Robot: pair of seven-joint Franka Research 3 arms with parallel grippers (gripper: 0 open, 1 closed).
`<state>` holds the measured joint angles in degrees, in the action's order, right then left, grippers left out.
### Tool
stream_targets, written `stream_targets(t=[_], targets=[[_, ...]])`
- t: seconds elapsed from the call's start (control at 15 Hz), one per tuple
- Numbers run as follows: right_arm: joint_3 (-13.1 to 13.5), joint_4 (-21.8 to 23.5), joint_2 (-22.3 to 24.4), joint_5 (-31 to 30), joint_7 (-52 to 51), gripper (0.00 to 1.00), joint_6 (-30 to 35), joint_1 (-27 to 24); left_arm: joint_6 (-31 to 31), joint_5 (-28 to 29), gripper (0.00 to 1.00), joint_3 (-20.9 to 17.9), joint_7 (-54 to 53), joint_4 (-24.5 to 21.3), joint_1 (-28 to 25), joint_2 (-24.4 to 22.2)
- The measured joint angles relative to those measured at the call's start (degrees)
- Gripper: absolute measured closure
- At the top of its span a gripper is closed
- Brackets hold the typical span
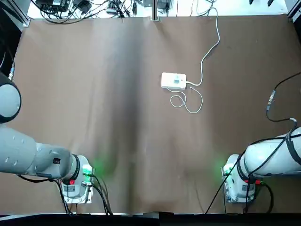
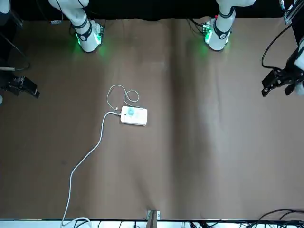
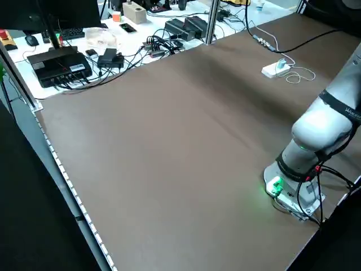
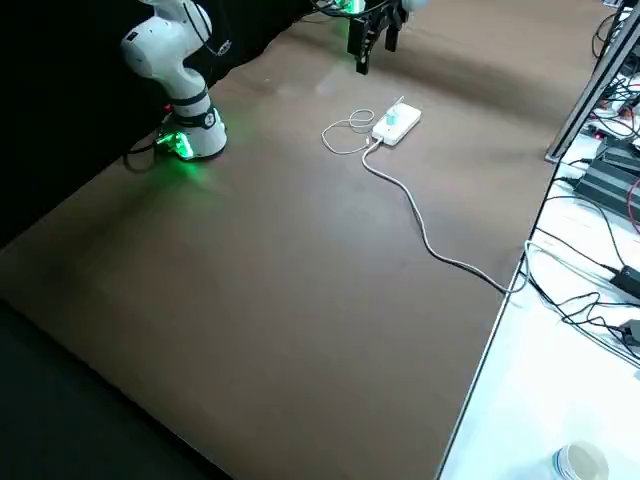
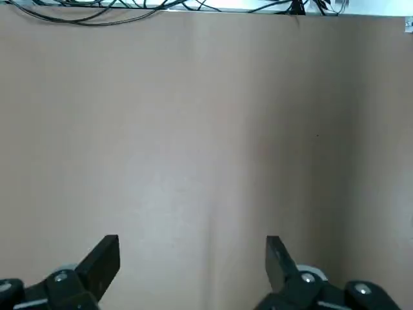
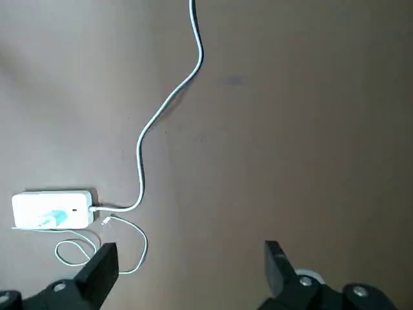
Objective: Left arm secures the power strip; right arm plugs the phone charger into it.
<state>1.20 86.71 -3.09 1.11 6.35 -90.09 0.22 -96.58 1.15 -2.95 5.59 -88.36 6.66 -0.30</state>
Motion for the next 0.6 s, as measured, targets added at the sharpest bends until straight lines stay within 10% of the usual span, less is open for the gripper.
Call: stream_targets(t=[0.6], targets=[[-0.09,0.00,0.00,0.02,-0.01,0.00,0.14,0.01,0.18,-0.12,0.00,5.85,-0.13,-0.78,-6.69,-0.41]])
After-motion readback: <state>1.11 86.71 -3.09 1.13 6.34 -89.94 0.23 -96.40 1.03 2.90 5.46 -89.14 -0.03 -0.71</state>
